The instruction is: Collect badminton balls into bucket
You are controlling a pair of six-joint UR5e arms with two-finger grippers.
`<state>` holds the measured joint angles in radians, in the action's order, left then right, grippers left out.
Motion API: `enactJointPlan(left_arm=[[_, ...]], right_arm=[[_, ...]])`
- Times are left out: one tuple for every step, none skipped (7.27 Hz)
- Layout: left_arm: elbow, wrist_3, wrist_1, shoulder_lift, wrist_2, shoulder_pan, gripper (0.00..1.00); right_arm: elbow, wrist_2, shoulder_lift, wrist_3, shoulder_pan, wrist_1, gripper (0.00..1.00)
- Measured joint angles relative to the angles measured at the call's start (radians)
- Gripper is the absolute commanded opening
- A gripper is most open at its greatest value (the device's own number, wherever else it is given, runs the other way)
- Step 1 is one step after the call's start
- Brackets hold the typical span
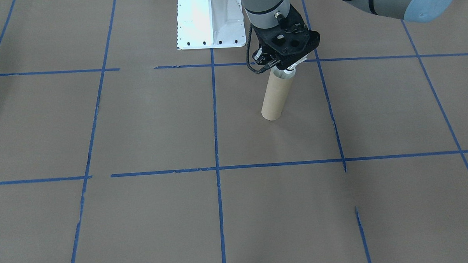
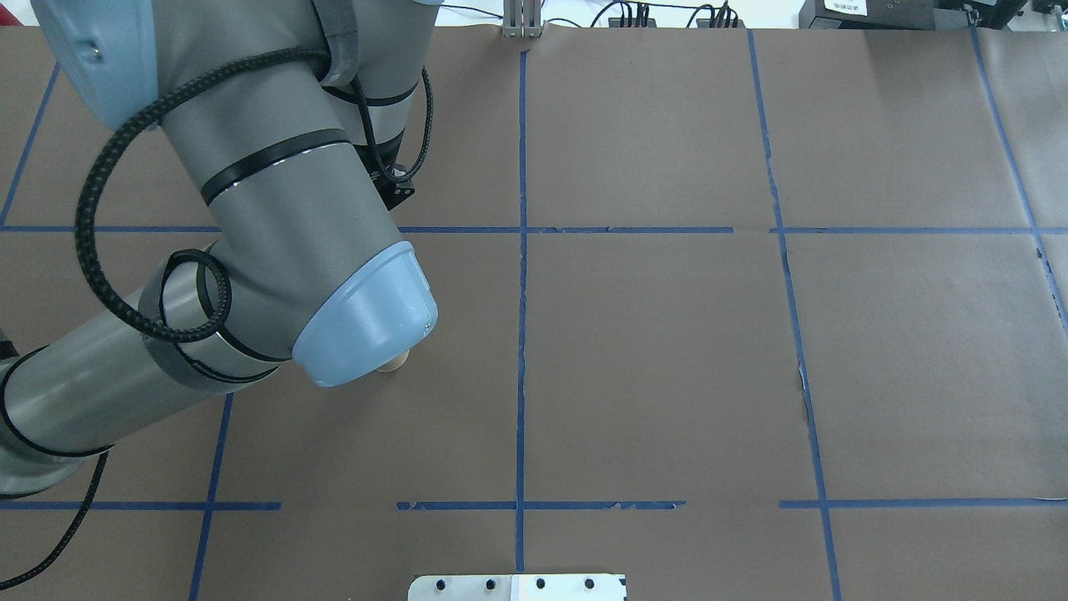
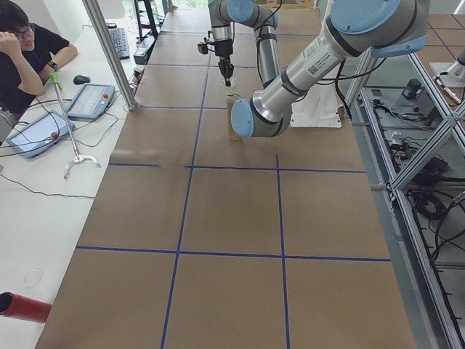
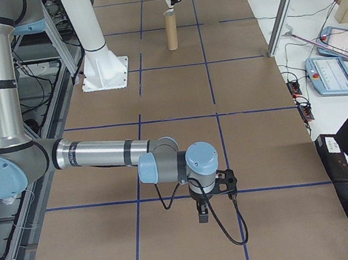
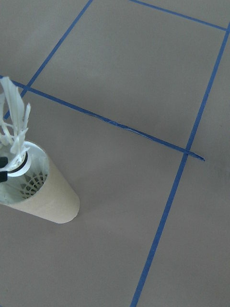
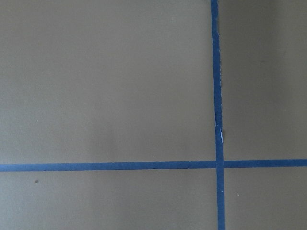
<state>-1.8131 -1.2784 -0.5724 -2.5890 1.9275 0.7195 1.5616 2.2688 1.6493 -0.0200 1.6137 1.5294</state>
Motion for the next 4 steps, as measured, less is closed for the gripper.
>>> enactJointPlan(left_arm=[[0.004,0.000,-0.006,0.001,-0.001,-0.001,0.00],[0.005,0.000,-0.013,0.002,-0.001,-0.001,0.00],[0.005,0.001,-0.023,0.003,0.000,-0.002,0.31],[0.005,0.002,-0.031,0.003,0.001,-0.002,0.70]], right_arm=[[0.000,0.000,0.000,0.000,0.000,0.000,1.00],[0.000,0.000,0.000,0.000,0.000,0.000,1.00],[0.000,0.000,0.000,0.000,0.000,0.000,1.00],[0.000,0.000,0.000,0.000,0.000,0.000,1.00]])
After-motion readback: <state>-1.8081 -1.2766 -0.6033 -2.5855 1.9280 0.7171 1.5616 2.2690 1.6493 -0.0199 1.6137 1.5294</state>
